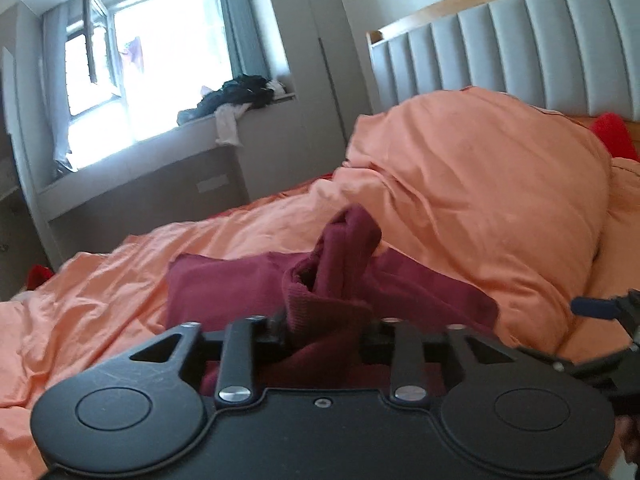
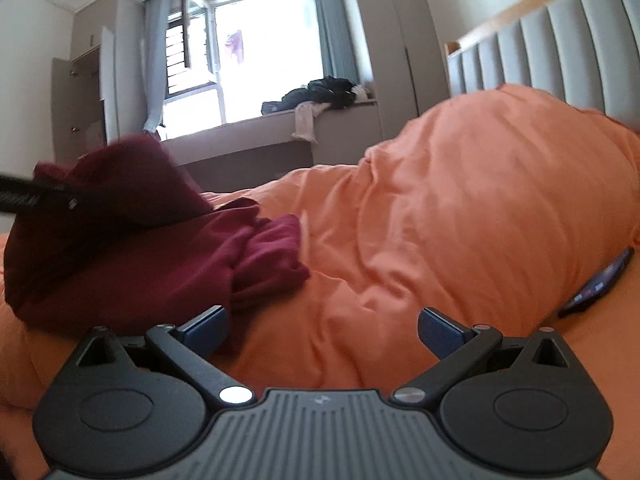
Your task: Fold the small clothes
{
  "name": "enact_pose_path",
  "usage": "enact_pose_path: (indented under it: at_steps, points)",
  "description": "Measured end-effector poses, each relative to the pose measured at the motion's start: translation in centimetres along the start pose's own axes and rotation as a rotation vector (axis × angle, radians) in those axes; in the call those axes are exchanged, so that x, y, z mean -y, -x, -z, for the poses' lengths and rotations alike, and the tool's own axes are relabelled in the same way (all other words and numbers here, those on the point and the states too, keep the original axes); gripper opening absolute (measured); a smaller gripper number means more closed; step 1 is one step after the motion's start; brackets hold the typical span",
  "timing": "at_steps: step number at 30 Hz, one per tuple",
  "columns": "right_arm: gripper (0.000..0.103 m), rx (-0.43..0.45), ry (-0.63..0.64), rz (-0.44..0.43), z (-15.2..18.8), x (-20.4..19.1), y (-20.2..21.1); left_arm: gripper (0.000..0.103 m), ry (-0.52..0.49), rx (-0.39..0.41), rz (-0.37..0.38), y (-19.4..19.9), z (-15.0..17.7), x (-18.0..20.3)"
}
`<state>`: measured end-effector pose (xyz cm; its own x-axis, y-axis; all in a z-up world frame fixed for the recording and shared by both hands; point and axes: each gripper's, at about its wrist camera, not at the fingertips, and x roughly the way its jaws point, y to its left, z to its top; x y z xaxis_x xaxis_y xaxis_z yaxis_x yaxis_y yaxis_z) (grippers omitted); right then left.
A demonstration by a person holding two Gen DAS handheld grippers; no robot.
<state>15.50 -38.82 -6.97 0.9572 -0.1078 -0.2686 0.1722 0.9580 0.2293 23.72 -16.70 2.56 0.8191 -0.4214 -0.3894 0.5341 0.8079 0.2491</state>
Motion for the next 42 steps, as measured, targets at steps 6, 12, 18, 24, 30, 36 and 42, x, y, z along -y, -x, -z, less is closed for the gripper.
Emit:
enact_pose_path:
  at_steps: [6,12,18,24,30,36,42]
  points:
    - [0.103,0.016,-0.055,0.016,-0.7,1.5,-0.1,0.057,-0.005,0.012,0.031,1.5,0.7,0.6]
    - [0.103,0.035,-0.034,-0.019,-0.9,1.5,0.4,0.055,-0.100,0.028,-0.028,2.7,1.5,2.2]
    - [0.103,0.084,-0.109,-0.108,-3.4,2.8,-0.4,0.033,-0.120,-0.001,-0.068,2.1,1.9,3.1]
    - [0.103,0.042,-0.260,-0.291,-4.1,4.4,-1.9,0.025,-0.048,0.008,-0.082,2.3,2.5,2.8]
    - [0.097,0.018,-0.152,-0.425,-6.8,1.6,-4.9,0.024,-0.007,0.016,-0.077,2.4,2.8,2.4]
    - [0.081,-0.060,-0.130,-0.524,-9.8,-0.9,-10.3,0.024,-0.007,0.005,-0.077,2.2,3.0,2.5]
    - [0.039,-0.213,-0.132,-0.560,-10.6,-2.9,-15.6,0.023,0.002,0.002,-0.084,2.2,2.8,2.6]
